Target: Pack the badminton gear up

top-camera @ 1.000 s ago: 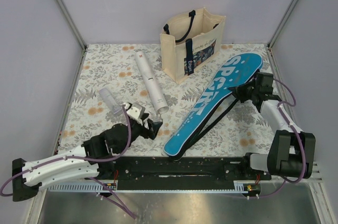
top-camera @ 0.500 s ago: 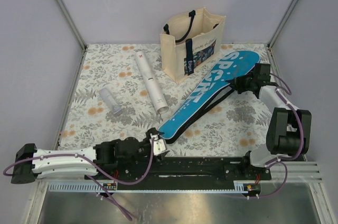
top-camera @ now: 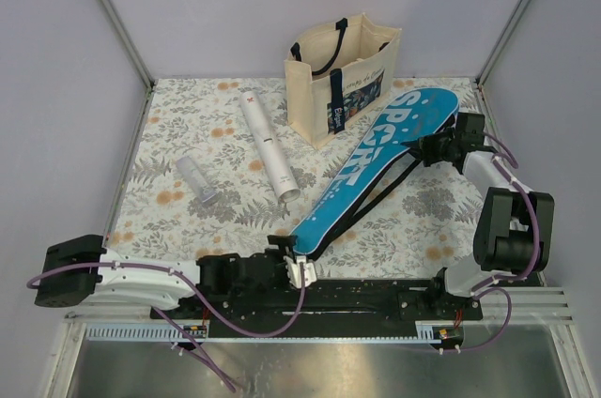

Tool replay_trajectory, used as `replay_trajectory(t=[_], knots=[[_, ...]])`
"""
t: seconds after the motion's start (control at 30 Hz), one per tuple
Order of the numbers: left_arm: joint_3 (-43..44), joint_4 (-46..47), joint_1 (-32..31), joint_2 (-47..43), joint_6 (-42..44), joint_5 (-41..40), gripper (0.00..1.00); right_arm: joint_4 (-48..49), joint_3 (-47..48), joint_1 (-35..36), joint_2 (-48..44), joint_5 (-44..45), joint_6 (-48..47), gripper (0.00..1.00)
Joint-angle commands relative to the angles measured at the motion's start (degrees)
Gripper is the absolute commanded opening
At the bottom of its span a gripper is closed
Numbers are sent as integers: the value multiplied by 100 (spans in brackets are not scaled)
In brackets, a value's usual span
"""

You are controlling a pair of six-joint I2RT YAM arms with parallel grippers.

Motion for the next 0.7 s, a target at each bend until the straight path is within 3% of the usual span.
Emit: replay_trajectory(t=[0.0, 0.1, 0.27, 0.33, 0.5, 0.67], knots=[[206, 1068, -179, 262, 318, -561, 80, 313, 325, -71, -64, -525, 405, 0], [233, 1612, -267, 648, 590, -877, 79, 366, 334, -89, -29, -595, 458, 0], [373, 2123, -311, 1255, 863, -1203, 65, 515, 298, -106, -11, -700, 511, 0], [417, 2115, -311, 1186, 732, -1309, 56, 542, 325, -106, 6, -779, 406, 6], [443, 1914, -258, 721, 38, -1564, 20, 498, 281, -115, 15, -1025, -191, 25], [636, 1141, -4, 194, -945, -1415, 2, 516, 79, -124, -221, -1219, -946, 38]])
